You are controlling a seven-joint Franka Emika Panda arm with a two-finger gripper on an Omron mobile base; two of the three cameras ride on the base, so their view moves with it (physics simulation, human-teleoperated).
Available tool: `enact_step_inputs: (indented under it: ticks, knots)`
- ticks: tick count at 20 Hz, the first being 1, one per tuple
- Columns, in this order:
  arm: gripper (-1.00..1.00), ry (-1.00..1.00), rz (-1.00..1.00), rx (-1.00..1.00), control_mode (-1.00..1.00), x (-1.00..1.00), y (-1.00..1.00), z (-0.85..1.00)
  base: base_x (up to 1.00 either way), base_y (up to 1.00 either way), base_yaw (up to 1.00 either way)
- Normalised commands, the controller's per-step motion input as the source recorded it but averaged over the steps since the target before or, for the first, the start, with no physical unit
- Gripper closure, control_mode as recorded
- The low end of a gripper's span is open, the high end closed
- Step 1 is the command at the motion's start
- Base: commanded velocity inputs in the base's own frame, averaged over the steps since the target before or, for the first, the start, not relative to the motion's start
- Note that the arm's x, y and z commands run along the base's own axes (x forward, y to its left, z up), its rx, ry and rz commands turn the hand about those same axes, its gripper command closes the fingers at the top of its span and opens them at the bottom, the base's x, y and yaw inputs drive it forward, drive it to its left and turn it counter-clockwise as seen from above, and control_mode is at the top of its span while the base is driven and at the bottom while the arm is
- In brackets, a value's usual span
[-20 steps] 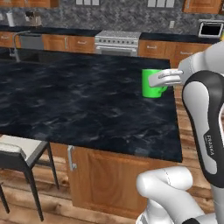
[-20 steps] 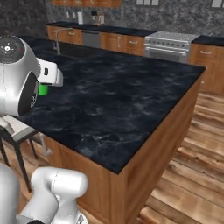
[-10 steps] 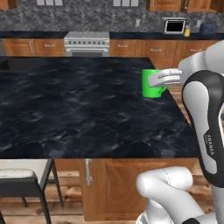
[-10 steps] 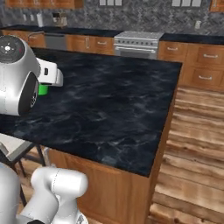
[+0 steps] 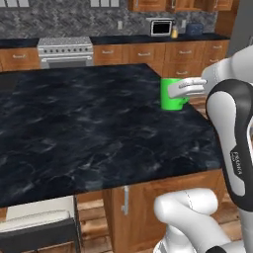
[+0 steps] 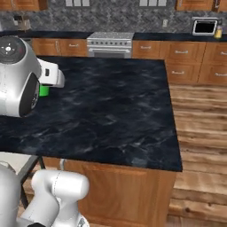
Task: There is a tray on the dining counter. Grab the cup, mug, and pitcher and place them on the tray. The pitcher may be placed next to the tray if it cannot fit the tray.
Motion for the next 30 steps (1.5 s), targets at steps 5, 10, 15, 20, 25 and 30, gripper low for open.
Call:
enact_step_inputs:
  ticks: [5, 10, 15, 20, 25, 30]
  knots:
    - [1.0, 0.0, 0.0, 0.0, 1.0, 0.0, 0.0, 0.0, -0.17, 0.85, -0.09]
    - [1.0, 0.0, 0.0, 0.0, 1.0, 0.0, 0.0, 0.0, -0.34, 0.97, 0.0]
    - [1.0, 0.0, 0.0, 0.0, 1.0, 0.0, 0.0, 0.0, -0.07, 0.98, 0.0]
    - [1.0, 0.0, 0.0, 0.0, 1.0, 0.0, 0.0, 0.0, 0.0, 0.93, -0.02]
    - [1.0, 0.0, 0.0, 0.0, 1.0, 0.0, 0.0, 0.0, 0.0, 0.73, -0.03]
    - [1.0, 0.0, 0.0, 0.0, 1.0, 0.0, 0.0, 0.0, 0.0, 0.55, -0.02]
